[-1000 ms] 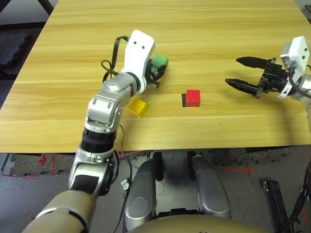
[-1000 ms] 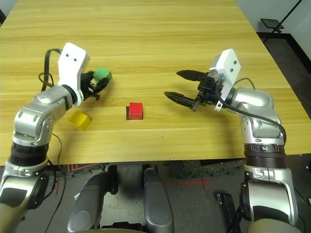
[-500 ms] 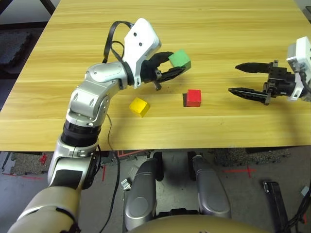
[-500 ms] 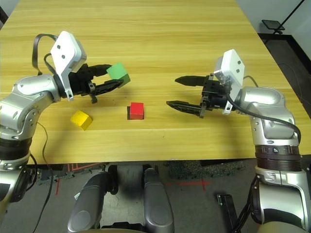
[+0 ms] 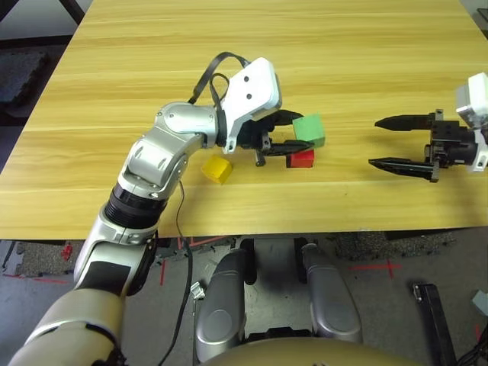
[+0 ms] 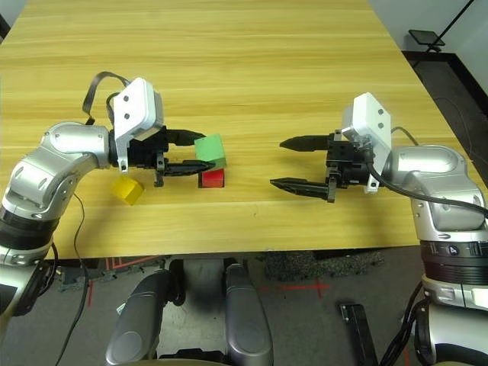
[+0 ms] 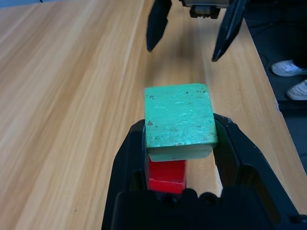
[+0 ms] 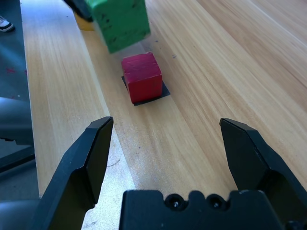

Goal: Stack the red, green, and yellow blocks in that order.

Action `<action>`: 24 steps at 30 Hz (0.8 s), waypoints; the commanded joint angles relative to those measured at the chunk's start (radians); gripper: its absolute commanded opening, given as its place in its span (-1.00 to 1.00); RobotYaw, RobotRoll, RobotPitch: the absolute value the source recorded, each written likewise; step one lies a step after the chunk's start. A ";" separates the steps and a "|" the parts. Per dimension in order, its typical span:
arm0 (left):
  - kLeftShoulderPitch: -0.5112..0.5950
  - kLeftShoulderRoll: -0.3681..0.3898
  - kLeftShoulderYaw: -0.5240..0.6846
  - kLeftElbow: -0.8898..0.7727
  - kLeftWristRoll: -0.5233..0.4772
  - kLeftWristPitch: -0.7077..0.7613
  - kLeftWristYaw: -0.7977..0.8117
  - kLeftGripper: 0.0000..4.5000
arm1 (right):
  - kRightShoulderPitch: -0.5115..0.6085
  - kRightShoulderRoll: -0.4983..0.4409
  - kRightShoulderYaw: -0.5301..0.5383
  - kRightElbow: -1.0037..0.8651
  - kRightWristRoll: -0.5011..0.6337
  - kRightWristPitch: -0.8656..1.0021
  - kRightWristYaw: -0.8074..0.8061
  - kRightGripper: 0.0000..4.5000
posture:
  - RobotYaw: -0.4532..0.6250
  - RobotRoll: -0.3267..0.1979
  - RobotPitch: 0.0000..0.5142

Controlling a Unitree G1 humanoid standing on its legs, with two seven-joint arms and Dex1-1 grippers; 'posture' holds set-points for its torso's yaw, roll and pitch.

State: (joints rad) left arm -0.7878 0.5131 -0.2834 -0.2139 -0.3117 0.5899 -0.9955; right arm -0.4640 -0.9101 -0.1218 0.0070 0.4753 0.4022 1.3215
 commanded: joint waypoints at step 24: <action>-0.067 -0.075 -0.079 0.221 0.126 -0.194 -0.111 -0.11 | 0.038 0.016 -0.007 -0.066 0.024 -0.009 -0.049 1.00 | 0.13 0.50 0.14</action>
State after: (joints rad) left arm -0.8605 0.4433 -0.3447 -0.0026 -0.1961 0.4123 -1.0941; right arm -0.4462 -0.8943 -0.1228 -0.0418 0.4903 0.3939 1.2710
